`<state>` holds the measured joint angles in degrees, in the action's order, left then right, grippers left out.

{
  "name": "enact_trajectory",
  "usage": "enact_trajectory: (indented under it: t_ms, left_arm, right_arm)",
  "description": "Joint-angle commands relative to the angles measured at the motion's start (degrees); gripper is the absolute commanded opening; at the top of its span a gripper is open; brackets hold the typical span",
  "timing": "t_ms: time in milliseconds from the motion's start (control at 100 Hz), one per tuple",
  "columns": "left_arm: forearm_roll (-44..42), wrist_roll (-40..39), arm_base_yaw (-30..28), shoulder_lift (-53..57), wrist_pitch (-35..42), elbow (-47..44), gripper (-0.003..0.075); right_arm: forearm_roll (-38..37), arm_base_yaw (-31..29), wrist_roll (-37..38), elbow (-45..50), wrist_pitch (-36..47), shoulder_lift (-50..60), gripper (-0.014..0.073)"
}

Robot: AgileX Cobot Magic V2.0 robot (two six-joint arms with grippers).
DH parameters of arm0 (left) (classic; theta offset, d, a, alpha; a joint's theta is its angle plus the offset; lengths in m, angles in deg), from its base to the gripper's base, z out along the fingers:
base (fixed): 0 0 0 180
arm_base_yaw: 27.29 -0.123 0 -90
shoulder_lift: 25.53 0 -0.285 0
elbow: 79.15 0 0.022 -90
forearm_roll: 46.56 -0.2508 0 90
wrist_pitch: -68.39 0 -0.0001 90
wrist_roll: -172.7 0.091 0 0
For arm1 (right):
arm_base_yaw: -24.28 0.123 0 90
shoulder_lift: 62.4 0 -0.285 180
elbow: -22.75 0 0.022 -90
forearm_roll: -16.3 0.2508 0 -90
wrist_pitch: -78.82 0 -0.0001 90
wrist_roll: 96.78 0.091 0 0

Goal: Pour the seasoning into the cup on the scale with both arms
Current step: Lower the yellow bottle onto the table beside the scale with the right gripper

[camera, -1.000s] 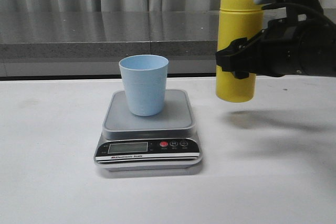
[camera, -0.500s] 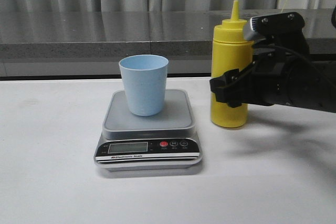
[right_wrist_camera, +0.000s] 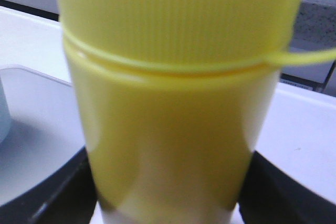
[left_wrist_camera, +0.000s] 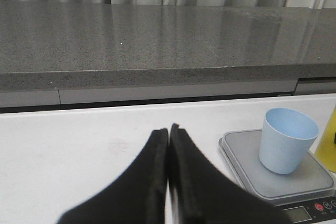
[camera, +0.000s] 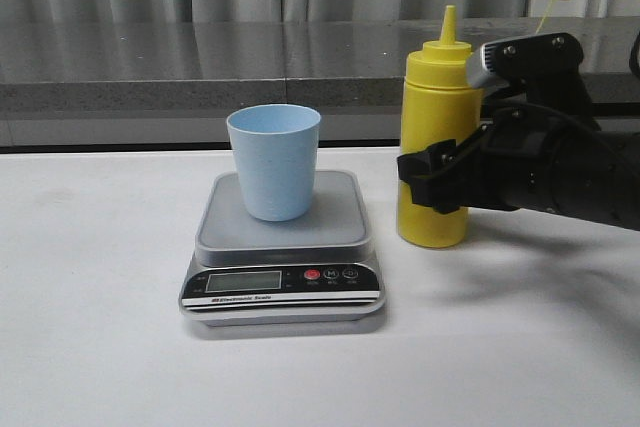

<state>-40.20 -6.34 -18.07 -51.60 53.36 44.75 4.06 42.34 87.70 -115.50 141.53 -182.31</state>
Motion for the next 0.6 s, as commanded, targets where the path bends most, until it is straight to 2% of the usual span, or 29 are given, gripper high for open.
enact_trajectory:
  t_ms: [0, 130, 590]
  left_arm:
    - [0.24, -0.25, -0.06, -0.37, 4.37, 1.59, -0.002]
    - [0.24, -0.25, -0.06, -0.37, 4.37, 1.59, -0.002]
    - [0.24, -0.25, -0.06, -0.37, 4.37, 1.59, -0.002]
  right_arm:
    - [-0.5, -0.42, -0.34, 0.33, 4.84, 2.18, 0.0547]
    - [-0.38, -0.42, -0.34, 0.89, 5.17, 2.18, 0.0666]
    - [0.07, -0.42, -0.34, 1.59, 5.14, 3.43, 0.0666]
